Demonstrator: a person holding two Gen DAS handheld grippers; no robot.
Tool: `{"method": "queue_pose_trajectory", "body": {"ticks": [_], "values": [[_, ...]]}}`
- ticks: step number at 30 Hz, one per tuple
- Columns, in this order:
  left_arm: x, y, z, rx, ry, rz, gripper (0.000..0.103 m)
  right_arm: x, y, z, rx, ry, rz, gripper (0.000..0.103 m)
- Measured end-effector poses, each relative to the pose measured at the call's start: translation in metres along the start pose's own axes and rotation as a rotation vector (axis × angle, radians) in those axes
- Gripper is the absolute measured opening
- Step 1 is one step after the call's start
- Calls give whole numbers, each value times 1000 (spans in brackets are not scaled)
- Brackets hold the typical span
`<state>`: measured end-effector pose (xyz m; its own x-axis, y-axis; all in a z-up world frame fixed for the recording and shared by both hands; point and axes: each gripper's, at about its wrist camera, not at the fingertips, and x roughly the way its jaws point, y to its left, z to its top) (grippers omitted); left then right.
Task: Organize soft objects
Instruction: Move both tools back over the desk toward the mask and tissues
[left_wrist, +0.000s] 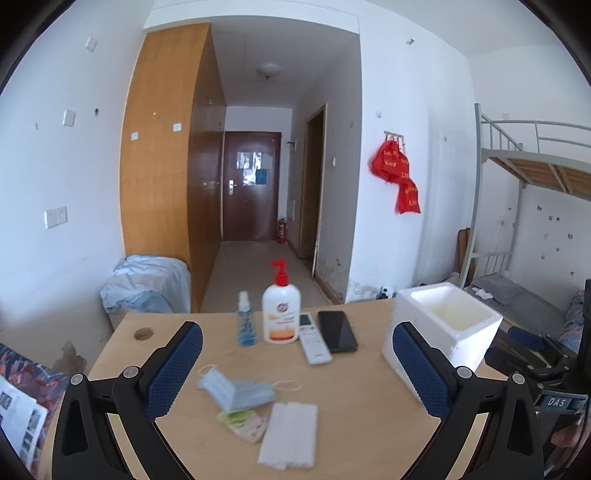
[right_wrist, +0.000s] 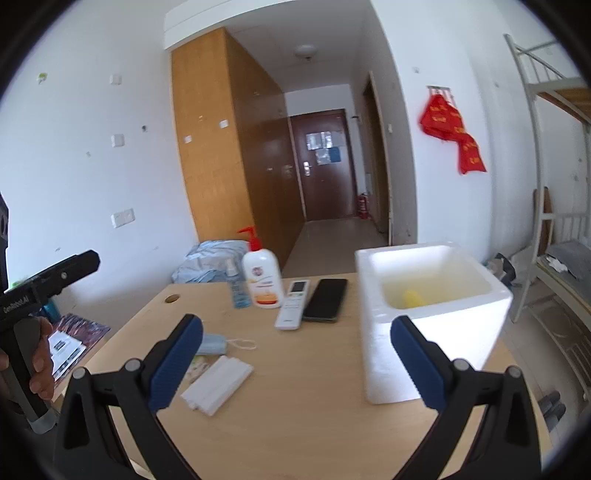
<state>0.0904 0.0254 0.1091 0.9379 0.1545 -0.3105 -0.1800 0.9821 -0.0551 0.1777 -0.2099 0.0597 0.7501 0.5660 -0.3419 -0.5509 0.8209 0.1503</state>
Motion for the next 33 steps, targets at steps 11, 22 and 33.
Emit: {"method": "queue_pose_trajectory", "body": {"ticks": [11, 22, 33], "values": [[-33, 47, -24, -27, -21, 60, 103, -1, 59, -8, -82, 5, 61, 103], [-36, 81, -45, -51, -8, 101, 103, 27, 94, -21, -122, 64, 123, 103], [7, 101, -70, -72, 56, 88, 103, 63, 109, -43, -131, 154, 156, 103]]}}
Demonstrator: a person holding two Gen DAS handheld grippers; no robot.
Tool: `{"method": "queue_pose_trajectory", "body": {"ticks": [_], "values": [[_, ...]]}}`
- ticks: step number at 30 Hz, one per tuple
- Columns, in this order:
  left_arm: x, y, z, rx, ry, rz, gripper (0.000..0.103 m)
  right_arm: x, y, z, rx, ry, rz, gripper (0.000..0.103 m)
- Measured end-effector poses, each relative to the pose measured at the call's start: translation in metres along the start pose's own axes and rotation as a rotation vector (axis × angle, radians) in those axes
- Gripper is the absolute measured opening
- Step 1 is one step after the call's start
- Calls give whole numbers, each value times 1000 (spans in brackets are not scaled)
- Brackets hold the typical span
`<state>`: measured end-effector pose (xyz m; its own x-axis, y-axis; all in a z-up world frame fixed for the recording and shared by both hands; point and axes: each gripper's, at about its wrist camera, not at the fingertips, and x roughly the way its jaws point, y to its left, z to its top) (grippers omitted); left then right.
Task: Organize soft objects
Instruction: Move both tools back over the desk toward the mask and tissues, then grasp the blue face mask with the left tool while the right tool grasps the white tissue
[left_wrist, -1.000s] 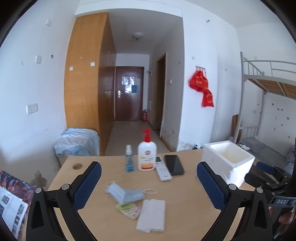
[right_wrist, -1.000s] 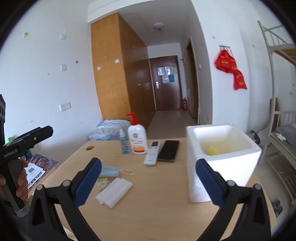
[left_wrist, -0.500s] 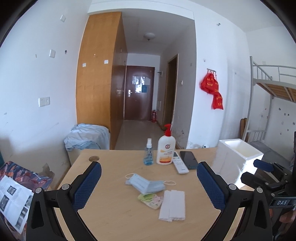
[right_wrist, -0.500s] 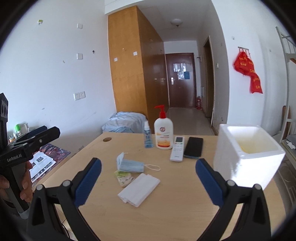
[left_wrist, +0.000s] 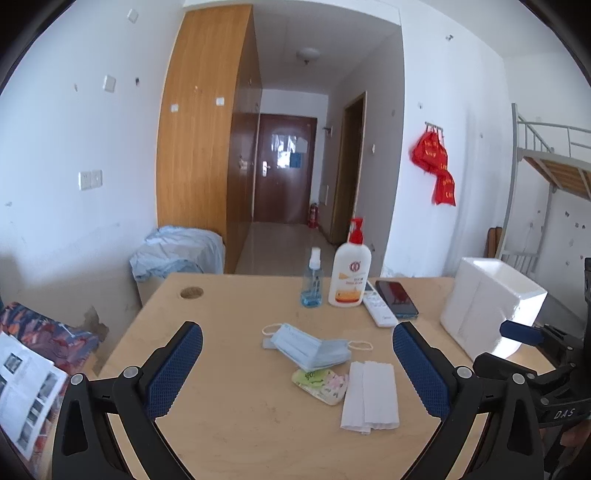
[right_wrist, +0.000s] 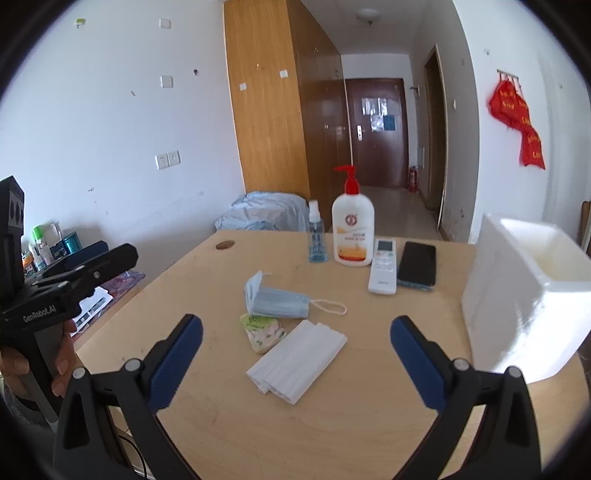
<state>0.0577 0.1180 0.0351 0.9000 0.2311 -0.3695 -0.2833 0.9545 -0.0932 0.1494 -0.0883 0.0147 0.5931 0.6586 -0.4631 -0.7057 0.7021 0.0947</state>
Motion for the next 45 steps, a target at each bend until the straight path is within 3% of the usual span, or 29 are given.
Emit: {"method": "queue_pose_trajectory", "body": {"ticks": [31, 45], "values": [[163, 1, -24, -53, 249, -76, 103, 117, -8, -36, 46, 274, 27, 103], [188, 1, -37, -59, 277, -55, 96, 138, -10, -40, 41, 327, 43, 103]]}}
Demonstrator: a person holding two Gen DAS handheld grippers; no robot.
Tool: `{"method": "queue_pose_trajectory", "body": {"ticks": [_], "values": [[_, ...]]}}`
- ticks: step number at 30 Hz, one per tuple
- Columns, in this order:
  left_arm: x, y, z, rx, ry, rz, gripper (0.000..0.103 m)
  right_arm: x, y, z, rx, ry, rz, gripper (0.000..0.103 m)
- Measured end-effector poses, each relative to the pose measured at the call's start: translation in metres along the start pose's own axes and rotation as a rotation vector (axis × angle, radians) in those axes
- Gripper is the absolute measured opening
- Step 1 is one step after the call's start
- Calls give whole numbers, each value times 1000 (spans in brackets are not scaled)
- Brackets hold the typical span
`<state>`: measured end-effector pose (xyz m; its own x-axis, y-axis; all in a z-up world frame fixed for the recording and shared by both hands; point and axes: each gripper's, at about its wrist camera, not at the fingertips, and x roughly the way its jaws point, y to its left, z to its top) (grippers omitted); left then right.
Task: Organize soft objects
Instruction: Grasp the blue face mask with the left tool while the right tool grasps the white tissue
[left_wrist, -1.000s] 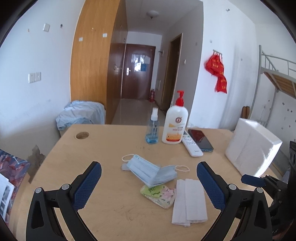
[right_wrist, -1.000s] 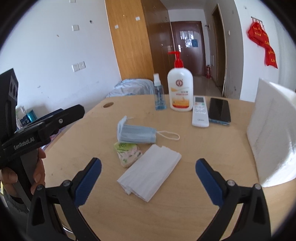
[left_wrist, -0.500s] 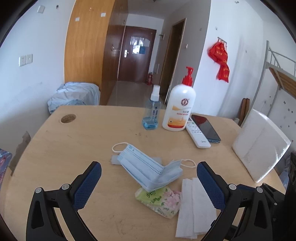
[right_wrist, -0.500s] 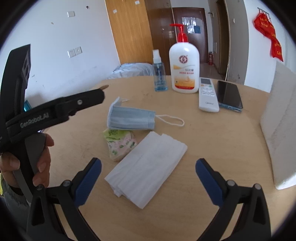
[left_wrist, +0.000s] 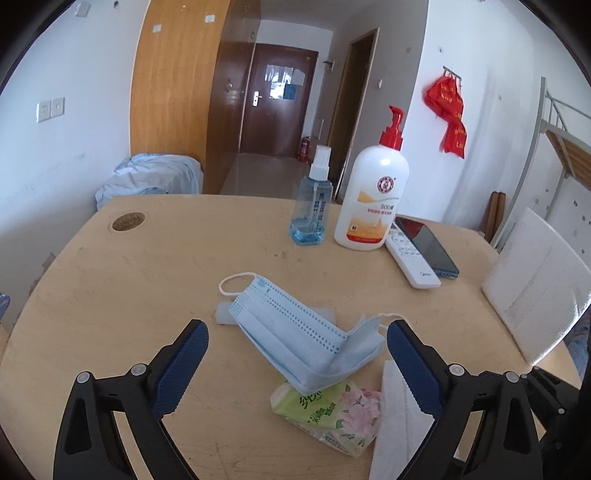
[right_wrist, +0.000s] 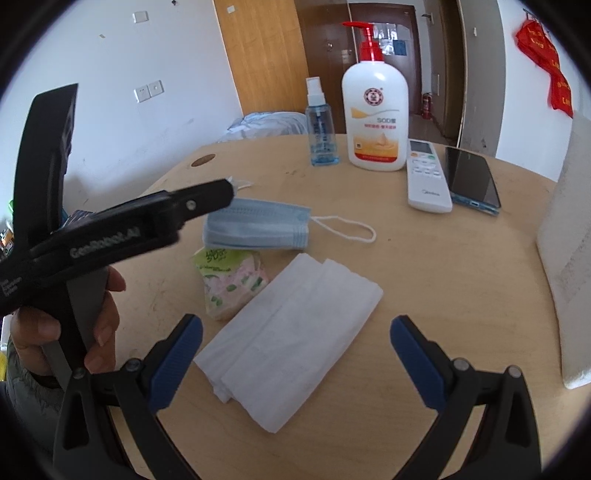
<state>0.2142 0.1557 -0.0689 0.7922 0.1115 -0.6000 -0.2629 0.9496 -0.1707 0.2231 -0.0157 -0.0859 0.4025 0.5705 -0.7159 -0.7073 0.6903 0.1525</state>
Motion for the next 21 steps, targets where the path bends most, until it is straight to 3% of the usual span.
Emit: {"method": "queue_pose_trajectory", "body": {"ticks": [9, 14, 21], "values": [[11, -2, -2, 17, 51, -6, 70, 1, -2, -2, 1, 11, 3, 103], [16, -2, -3, 15, 74, -23, 46, 6, -2, -2, -1, 29, -7, 103], [17, -5, -6, 46, 83, -29, 28, 7, -3, -2, 4, 36, -12, 103]]}}
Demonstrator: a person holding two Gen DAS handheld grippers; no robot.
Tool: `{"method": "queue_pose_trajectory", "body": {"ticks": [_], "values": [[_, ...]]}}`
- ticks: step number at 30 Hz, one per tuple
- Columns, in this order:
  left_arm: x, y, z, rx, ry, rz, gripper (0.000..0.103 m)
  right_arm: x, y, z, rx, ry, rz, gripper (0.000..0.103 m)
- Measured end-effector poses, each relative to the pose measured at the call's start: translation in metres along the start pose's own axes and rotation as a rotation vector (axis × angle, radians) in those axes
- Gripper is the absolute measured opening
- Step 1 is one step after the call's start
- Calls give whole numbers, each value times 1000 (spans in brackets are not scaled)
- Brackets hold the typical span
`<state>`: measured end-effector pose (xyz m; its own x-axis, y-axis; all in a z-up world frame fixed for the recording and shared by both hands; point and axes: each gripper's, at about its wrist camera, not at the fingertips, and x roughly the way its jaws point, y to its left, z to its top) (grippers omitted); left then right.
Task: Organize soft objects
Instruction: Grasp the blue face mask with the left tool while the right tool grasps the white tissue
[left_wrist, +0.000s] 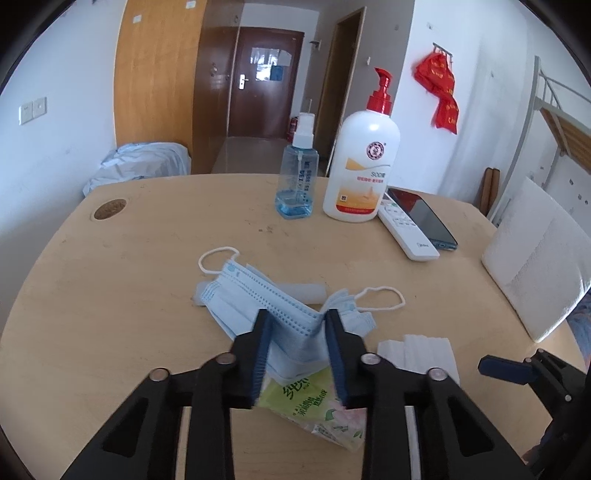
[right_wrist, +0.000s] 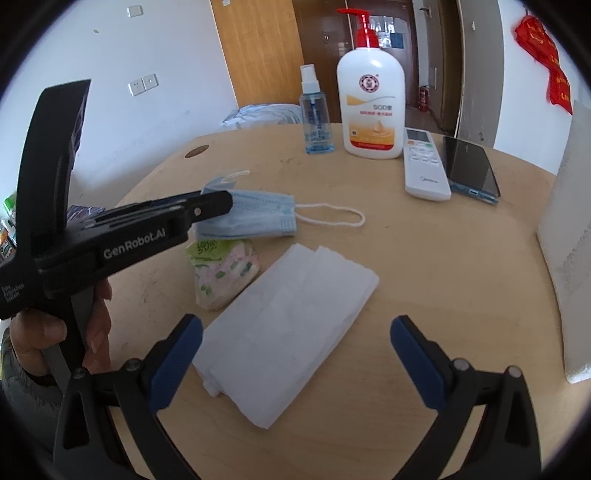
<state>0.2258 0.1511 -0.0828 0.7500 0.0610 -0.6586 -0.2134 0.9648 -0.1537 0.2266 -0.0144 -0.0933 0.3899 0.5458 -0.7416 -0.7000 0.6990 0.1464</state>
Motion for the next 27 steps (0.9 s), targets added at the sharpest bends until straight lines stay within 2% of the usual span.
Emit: {"method": "queue_pose_trajectory", "body": {"ticks": [2, 5, 10, 12, 14, 18, 20, 21, 23, 27], "values": [[2, -1, -1, 6, 13, 2, 21, -1, 0, 0, 1, -1, 0, 103], [-2, 1, 0, -4, 1, -7, 17, 1, 1, 0, 3, 5, -3, 103], [-6, 5, 0, -21, -13, -17, 15, 10, 4, 0, -3, 34, -17, 102], [-8, 4, 1, -17, -20, -24, 15, 14, 6, 1, -14, 42, -34, 99], [-11, 3, 1, -16, -30, -24, 15, 16, 8, 1, -26, 46, -44, 85], [-15, 4, 2, -20, -42, -38, 15, 18, 14, 1, -63, 50, -78, 66], [-18, 4, 2, -24, -56, -42, 15, 18, 14, 1, -67, 51, -92, 43], [-21, 5, 3, -27, -65, -45, 15, 18, 15, 1, -75, 51, -104, 38], [-24, 6, 2, -29, -80, -50, 15, 16, 14, 1, -70, 48, -99, 21], [-31, 5, 2, -26, -103, -57, 15, 14, 11, 0, -59, 47, -80, 18]]}}
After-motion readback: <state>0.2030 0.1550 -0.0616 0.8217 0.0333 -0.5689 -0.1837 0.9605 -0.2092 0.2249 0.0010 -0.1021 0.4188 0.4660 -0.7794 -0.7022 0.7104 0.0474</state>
